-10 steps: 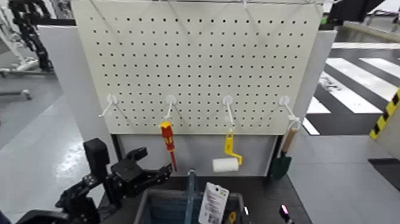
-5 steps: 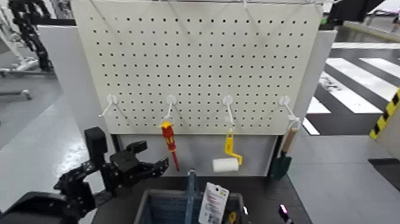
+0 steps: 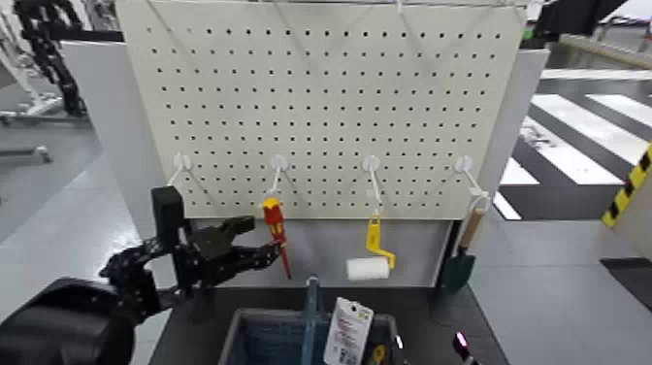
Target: Put the red screwdriver into the crate.
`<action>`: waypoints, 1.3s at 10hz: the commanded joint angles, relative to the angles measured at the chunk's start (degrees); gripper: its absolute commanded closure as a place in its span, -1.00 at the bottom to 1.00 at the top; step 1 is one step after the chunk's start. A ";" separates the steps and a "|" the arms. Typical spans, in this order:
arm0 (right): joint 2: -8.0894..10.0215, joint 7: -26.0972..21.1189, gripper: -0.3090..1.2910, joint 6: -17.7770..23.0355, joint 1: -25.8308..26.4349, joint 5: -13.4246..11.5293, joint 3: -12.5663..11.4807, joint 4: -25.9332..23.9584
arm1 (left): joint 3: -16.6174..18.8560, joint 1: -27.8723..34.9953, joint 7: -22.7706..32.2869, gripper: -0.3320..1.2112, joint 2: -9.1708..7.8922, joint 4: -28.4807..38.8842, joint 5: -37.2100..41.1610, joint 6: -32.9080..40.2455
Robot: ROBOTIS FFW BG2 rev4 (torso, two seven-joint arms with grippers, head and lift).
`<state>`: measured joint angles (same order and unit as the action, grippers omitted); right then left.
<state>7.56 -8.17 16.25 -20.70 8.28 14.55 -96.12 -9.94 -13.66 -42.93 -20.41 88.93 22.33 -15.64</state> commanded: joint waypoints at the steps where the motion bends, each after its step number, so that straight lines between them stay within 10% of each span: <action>1: 0.00 0.00 -0.41 0.01 0.04 0.07 0.04 0.05 | -2.63 -3.30 -0.93 0.09 -0.77 -3.06 0.52 0.78; 8: 0.00 0.09 -0.41 -0.08 0.22 0.78 0.22 0.14 | -4.91 -5.67 -1.81 0.98 -0.69 -6.13 0.87 0.43; 13: 0.00 0.09 -0.41 -0.34 0.13 0.78 0.13 0.05 | -3.51 -4.35 -2.16 0.98 -0.07 -3.76 0.52 0.43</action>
<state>7.56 -8.08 15.95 -20.57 9.05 14.69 -96.07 -13.68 -18.34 -45.09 -20.60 84.68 22.89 -15.11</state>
